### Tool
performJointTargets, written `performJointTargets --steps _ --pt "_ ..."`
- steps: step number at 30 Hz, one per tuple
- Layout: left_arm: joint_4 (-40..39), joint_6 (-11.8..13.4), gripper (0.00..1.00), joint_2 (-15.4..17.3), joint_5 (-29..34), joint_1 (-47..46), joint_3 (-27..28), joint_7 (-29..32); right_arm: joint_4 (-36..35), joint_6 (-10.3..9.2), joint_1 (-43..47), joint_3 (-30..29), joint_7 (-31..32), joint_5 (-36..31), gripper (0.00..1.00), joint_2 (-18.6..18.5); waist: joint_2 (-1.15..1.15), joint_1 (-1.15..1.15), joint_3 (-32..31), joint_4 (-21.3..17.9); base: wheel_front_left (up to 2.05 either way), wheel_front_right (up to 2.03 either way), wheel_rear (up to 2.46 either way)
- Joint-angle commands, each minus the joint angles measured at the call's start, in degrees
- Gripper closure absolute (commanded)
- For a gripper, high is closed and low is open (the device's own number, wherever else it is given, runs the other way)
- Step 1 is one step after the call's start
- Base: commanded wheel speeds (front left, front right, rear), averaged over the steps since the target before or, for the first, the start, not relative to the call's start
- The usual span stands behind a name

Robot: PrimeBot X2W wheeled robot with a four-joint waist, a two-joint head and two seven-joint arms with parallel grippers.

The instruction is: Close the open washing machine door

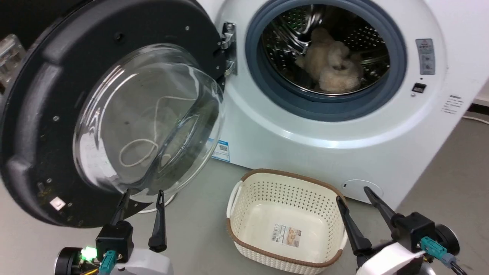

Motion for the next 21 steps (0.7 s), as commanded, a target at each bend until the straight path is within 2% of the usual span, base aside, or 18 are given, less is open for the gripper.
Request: performJointTargets --steps 1,21 --pt "-0.61 0.50 0.00 0.43 0.18 0.78 -0.17 -0.59 0.41 0.02 -1.18 0.67 -0.71 0.62 0.00 -0.52 0.00 0.00 0.05 0.51 -0.17 -0.17 -0.17" --pt "-2.89 3.59 0.00 2.12 -0.06 2.61 -1.97 -3.46 2.44 0.03 -2.40 5.50 -3.58 3.70 0.00 -2.12 0.00 0.00 -0.23 6.07 -0.06 -0.06 -0.06"
